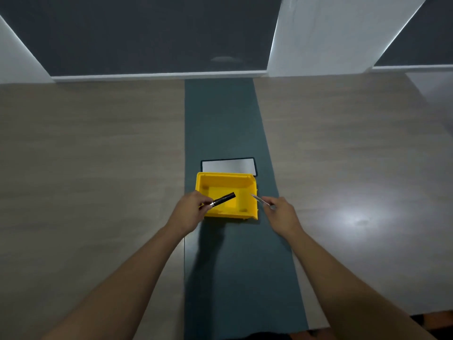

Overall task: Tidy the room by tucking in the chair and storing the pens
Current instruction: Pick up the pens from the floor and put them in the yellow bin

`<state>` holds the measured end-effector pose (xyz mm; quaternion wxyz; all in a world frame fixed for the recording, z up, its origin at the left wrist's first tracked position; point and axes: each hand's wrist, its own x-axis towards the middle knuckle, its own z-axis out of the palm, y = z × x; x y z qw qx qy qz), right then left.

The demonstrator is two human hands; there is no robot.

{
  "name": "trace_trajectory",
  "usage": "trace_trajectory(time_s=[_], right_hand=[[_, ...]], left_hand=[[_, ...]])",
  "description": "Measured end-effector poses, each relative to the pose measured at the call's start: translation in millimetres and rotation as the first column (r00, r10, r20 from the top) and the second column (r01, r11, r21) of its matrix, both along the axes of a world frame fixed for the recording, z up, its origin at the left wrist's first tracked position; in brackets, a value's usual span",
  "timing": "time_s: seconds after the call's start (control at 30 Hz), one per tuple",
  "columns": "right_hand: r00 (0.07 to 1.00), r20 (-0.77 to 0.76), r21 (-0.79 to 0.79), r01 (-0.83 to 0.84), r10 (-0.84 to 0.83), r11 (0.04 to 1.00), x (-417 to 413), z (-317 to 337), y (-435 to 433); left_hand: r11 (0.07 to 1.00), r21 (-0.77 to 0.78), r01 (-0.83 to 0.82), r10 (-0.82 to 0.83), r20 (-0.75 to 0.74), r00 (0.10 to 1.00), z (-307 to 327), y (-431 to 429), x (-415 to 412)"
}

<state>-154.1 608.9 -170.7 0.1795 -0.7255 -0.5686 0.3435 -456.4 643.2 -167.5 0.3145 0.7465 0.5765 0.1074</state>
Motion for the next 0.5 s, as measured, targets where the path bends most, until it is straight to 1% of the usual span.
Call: trace_trajectory(time_s=[0.07,0.17,0.33,0.43,0.5], right_hand=[[1.000,0.005,-0.045,0.011,-0.011,0.999,2.4,-9.7,15.2],[0.999,-0.045,-0.110,0.025,-0.030,0.994,4.0,-30.1,40.0],[0.998,-0.052,-0.165,-0.031,0.023,0.986,-4.8,-59.1,65.3],[0.998,-0.035,-0.172,-0.058,0.053,0.983,-15.0,-73.7,73.5],[0.996,-0.034,-0.173,-0.091,0.087,0.981,-24.0,-78.3,77.1]], left_hand=[[0.999,0.003,0.042,-0.042,-0.061,0.997,-10.3,11.7,7.8],[0.996,-0.033,0.078,-0.081,-0.108,0.991,-20.9,27.2,24.1],[0.979,-0.154,0.131,-0.162,-0.206,0.965,-48.9,41.2,41.4],[0.967,-0.221,0.126,-0.173,-0.205,0.963,-59.1,45.1,50.2],[0.967,-0.222,0.129,-0.174,-0.197,0.965,-63.1,45.9,54.2]])
